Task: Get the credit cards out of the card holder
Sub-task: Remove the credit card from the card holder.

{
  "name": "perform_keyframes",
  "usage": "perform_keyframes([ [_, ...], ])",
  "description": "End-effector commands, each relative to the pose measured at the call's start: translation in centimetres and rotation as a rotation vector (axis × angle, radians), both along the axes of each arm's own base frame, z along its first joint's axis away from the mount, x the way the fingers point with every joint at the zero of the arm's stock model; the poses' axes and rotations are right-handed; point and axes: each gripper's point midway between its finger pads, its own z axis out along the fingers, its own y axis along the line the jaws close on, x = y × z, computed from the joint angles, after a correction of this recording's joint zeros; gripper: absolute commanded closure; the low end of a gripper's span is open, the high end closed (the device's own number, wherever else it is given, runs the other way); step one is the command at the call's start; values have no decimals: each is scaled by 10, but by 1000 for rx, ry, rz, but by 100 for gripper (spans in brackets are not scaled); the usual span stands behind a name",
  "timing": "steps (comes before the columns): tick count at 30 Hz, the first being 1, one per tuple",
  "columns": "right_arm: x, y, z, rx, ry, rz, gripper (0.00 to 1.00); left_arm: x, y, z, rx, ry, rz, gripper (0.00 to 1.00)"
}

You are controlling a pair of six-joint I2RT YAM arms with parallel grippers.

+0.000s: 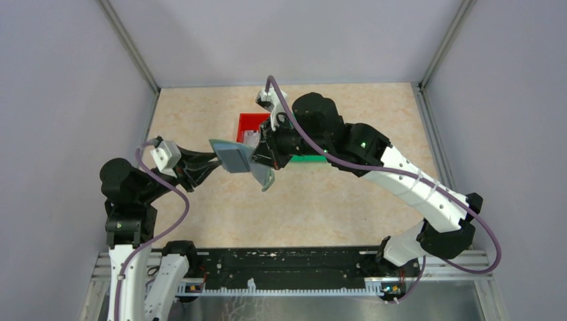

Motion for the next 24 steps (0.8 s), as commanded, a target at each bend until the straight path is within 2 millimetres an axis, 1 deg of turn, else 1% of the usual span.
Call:
perform_keyframes([
  [1,-12,0,43,136,-51,36,100,-6,-4,2,-17,5,-34,65],
  [5,-13,0,44,137,-50,39,100,-4,-3,-1,-2,-4,-25,64],
  [13,-15,-1,48,151,-60,51,100,5,6,1,20,-39,48,68],
  [16,-15,1,48,156,-61,56,100,-3,0,2,12,-25,0,65],
  [20,-16,1,47,157,-62,62,100,-24,-11,4,-7,10,-120,55],
  [24,-16,-1,47,160,-69,59,100,-36,-17,3,-7,33,-194,52],
])
